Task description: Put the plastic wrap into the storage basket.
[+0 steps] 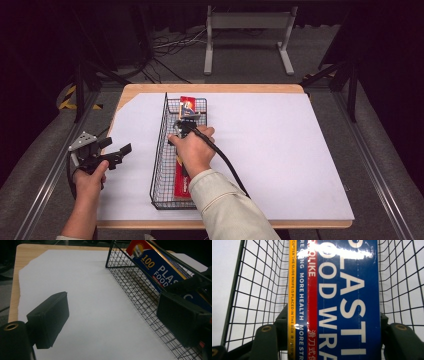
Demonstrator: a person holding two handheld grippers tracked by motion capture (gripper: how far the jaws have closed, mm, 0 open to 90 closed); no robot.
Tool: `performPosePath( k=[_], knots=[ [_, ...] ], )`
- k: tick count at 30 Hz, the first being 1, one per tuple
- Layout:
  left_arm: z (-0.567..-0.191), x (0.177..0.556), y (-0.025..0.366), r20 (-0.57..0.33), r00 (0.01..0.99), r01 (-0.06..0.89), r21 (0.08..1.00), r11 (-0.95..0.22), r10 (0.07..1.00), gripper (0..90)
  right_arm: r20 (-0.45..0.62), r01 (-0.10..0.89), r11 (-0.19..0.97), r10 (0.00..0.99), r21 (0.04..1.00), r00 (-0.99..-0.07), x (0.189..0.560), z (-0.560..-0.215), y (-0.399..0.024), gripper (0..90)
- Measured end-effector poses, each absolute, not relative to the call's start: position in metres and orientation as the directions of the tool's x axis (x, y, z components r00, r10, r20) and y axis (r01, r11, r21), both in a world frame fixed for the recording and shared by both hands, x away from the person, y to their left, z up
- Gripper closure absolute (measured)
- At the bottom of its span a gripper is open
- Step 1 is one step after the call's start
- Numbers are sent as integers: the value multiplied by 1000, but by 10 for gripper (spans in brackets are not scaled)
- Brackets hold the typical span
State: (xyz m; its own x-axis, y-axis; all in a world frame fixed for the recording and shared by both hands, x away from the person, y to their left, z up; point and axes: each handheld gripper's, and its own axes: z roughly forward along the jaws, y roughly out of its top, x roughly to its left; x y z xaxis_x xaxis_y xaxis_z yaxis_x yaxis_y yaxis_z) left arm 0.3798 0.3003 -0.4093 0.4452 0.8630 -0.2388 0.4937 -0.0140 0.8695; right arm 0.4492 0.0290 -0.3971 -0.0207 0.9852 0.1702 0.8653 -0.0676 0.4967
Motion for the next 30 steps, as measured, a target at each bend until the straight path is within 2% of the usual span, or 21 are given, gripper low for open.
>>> performPosePath(
  k=[23, 25, 28, 30],
  knots=[
    [-411, 380, 300, -244, 444, 501, 865, -13, 863, 117, 160, 879, -72, 987, 471, -4, 453, -410, 30, 389],
    [-411, 380, 300, -244, 443, 501, 865, -12, 862, 117, 162, 879, -69, 987, 472, -9, 453, -410, 30, 376],
    [-411, 381, 300, -243, 443, 501, 865, -13, 863, 117, 215, 868, -98, 977, 487, -10, 452, -405, 29, 291],
    [-411, 381, 300, -246, 441, 503, 864, -10, 863, 117, 222, 866, -95, 975, 490, -19, 451, -399, 29, 287]
  ],
)
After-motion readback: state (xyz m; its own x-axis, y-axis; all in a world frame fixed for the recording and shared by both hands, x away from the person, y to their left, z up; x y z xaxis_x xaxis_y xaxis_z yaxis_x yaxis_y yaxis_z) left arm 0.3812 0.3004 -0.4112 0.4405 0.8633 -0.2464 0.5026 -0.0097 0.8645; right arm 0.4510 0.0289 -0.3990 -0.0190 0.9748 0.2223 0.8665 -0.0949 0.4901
